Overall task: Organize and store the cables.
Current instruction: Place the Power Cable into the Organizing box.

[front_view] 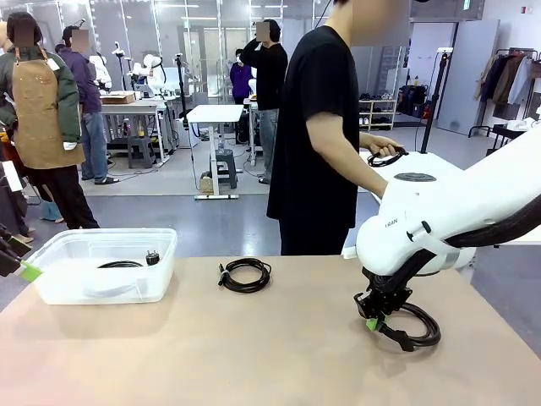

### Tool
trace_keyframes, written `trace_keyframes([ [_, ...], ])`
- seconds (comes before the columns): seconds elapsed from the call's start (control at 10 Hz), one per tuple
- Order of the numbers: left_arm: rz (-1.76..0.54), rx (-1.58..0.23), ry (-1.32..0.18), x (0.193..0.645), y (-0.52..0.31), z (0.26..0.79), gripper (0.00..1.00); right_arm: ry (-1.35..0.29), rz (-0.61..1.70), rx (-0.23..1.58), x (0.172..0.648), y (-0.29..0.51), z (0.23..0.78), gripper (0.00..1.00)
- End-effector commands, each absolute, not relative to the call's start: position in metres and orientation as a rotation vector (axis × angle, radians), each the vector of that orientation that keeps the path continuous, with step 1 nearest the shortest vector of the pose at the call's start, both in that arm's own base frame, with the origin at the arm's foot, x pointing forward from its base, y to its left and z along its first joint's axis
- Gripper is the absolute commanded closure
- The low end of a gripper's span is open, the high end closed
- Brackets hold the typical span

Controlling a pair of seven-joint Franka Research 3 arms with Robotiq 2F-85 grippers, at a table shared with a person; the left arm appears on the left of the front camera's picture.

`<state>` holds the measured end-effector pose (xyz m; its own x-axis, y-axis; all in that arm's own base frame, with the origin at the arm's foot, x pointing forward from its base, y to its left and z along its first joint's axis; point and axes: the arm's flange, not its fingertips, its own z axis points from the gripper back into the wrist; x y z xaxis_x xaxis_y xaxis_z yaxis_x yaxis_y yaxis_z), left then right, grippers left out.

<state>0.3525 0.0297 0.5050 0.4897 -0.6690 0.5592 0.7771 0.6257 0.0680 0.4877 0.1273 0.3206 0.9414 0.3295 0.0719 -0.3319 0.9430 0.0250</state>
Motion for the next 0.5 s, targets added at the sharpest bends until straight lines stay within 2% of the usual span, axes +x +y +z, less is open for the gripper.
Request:
trace_keyframes([
  [0.0, -0.896, -0.205, -0.602, 0.355, 0.031, 0.504, 0.00, -0.067, 0.337, 0.037, 0.488, 0.127, 0.321, 0.78],
  [0.4, -0.896, -0.205, -0.602, 0.355, 0.031, 0.504, 0.00, -0.109, 0.352, 0.018, 0.460, 0.207, 0.369, 0.78],
])
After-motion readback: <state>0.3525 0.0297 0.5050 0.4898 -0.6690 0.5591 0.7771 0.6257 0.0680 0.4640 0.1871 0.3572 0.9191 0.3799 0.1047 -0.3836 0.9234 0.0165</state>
